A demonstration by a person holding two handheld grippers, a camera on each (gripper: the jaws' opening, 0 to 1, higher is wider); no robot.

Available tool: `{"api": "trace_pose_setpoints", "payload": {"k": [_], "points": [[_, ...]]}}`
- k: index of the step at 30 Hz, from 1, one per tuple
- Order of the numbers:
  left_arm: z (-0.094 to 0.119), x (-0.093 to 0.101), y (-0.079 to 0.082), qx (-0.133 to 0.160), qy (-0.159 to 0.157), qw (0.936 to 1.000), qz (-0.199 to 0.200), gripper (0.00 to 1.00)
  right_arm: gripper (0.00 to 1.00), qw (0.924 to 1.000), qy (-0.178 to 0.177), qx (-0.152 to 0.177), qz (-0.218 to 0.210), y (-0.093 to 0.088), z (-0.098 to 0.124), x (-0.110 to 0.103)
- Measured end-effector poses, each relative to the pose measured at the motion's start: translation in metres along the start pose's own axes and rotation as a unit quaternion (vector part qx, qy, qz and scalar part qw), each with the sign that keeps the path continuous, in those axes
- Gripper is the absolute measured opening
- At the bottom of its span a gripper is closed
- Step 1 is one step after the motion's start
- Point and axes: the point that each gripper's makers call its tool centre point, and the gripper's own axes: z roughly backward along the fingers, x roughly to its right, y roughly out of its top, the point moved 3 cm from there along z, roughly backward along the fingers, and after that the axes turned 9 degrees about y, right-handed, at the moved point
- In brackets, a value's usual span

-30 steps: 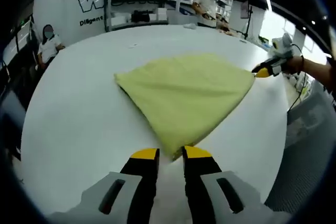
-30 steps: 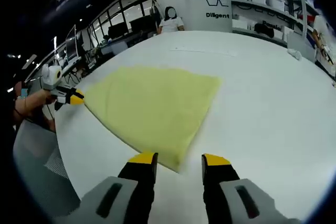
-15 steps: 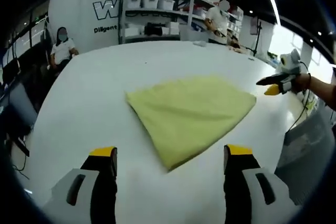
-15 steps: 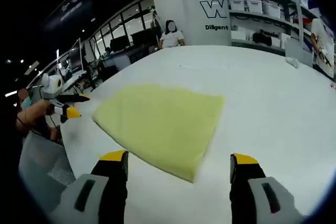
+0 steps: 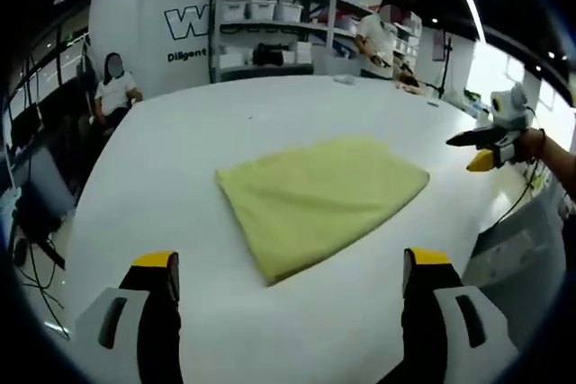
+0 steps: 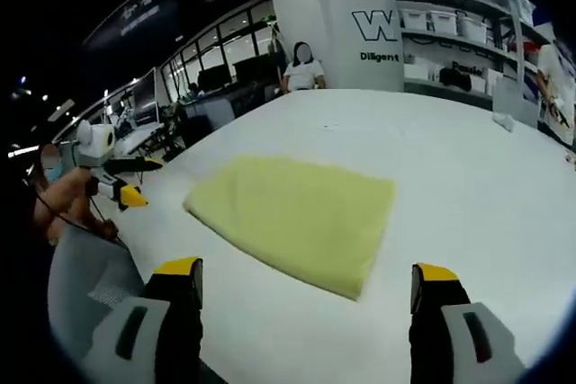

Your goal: Fold the garment on the visible template until the final outline fits inside the template.

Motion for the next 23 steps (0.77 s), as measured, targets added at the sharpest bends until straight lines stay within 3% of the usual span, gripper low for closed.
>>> {"api": "trace_pose_setpoints", "payload": {"k": [12,23], "points": [[0.015,0.005,-0.005,-0.002,0.005,1.0000,0.000,0.99,0.99,1.0000,0.002,0.006,-0.003,-0.003,0.009,-0.012],[0.014,0.007,-0.005,-0.003,0.002,0.9999,0.011,0.99,0.99,0.9999,-0.009,0.006,-0.001,-0.002,0.013,-0.012]]}}
